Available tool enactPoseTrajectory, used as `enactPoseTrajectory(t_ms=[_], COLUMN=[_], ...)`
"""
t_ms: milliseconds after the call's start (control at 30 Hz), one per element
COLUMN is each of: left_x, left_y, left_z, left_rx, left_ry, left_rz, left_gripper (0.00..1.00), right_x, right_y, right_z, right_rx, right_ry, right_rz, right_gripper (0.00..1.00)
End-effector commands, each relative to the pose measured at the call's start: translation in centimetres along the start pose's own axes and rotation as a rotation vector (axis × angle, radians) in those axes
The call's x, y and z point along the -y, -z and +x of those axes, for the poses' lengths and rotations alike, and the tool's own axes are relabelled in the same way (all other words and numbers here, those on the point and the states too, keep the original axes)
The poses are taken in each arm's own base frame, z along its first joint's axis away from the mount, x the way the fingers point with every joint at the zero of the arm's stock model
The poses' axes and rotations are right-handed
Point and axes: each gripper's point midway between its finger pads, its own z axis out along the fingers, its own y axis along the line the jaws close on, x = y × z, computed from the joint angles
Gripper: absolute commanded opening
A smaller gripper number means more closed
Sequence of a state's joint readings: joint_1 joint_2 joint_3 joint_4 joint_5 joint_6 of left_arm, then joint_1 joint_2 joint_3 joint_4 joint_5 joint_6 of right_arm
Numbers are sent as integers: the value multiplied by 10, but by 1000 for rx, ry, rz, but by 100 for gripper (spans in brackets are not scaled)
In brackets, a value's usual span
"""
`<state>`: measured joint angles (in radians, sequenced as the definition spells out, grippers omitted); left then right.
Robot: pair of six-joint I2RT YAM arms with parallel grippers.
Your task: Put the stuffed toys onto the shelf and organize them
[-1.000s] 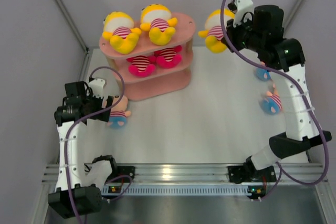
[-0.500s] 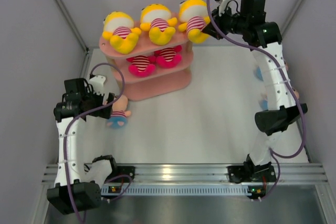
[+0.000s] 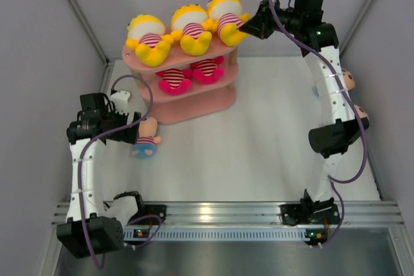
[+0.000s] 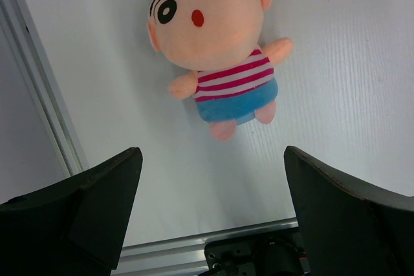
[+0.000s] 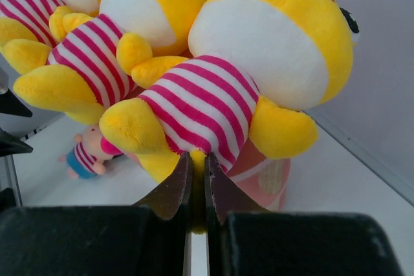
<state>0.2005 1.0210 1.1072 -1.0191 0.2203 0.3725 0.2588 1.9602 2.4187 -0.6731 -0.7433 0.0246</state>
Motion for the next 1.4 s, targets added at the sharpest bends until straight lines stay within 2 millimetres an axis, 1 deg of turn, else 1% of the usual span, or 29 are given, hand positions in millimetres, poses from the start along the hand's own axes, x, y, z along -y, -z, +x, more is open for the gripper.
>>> enactPoseTrajectory(t_ms=[0, 133, 200, 233, 300, 400, 433, 500, 533, 567, 600, 633, 767, 800, 833, 867, 900, 933, 967, 1000, 1067, 1133, 1167, 1200, 1233, 1267, 1300, 1333, 1367], left_x=[-2, -2, -2, -2, -2, -2, -2, 0, 1, 1, 1, 1, 1, 2, 2, 2, 2, 2, 3, 2, 2, 1, 0, 0, -2, -5, -5, -6, -6], left_y=[10, 9, 8, 8, 9, 10, 10, 9, 8, 7, 8, 7, 8, 8, 8, 8, 8, 8, 8, 8, 9, 10, 10, 9, 9, 8, 7, 4, 3], left_z=[-16, -15, -15, -16, -17, -16, -16, -16, -15, -15, -15, -15, -14, -15, -15, -14, -14, -14, -15, -14, -14, -14, -14, -12, -10, -7, -4, 1, 4], left_rx=[50, 46, 45, 47, 50, 54, 53, 53, 50, 49, 50, 47, 49, 52, 52, 52, 53, 52, 54, 53, 53, 54, 52, 47, 42, 31, 20, 5, -6], left_ry=[-3, -2, 2, 6, 4, -2, -2, 2, 4, 7, 8, 9, 11, 9, 9, 10, 10, 6, 6, 5, 4, 2, -1, -2, -1, -3, -4, -5, -8], left_rz=[-12, -10, -6, -5, -6, -8, -9, 1, 7, 12, 11, 9, 4, 10, 12, 10, 11, 12, 13, 11, 8, 2, -3, -7, -15, -32, -37, -39, -41], left_gripper=[97, 97, 97, 97, 97, 97, 97, 97, 97, 97, 97, 97, 97, 97, 97, 97, 97, 97, 97, 97, 97, 97, 97, 97, 97, 97, 97, 97, 97], right_x=[-8, -7, -9, -11, -13, -15, -19, -21, -22, -20, -21, -19, -18, -19, -19, -20, -21, -22, -20, -17, -16, -16, -10, -9, 1, 17, 14, 29, 50], right_y=[-6, -12, -15, -19, -19, -11, -6, -3, 2, 4, 7, 11, 22, 24, 25, 27, 27, 29, 29, 30, 31, 42, 44, 63, 78, 83, 113, 134, 141], right_z=[-25, -24, -25, -22, -21, -17, -23, -25, -30, -33, -36, -39, -54, -56, -57, -60, -60, -62, -61, -61, -61, -67, -61, -74, -77, -57, -68, -63, -31], right_rx=[84, 92, 97, 90, 84, 62, 72, 77, 87, 96, 104, 112, 157, 163, 166, 173, 173, 176, 174, 173, 171, 183, 173, 213, 233, 205, 251, 262, 217], right_ry=[33, 15, 8, 8, 17, 43, 60, 66, 73, 77, 79, 77, 80, 80, 70, 71, 71, 76, 75, 77, 77, 78, 49, 32, 19, -36, -35, -52, -110], right_rz=[-60, -76, -82, -93, -94, -80, -78, -75, -70, -57, -55, -47, -50, -61, -65, -66, -71, -66, -57, -41, -29, 3, 35, 127, 195, 259, 352, 435, 510], right_gripper=[0, 0, 0, 0, 0, 0, 3, 12, 27, 34, 37, 44, 55, 58, 64, 66, 67, 72, 74, 79, 83, 87, 87, 87, 88, 88, 88, 89, 89])
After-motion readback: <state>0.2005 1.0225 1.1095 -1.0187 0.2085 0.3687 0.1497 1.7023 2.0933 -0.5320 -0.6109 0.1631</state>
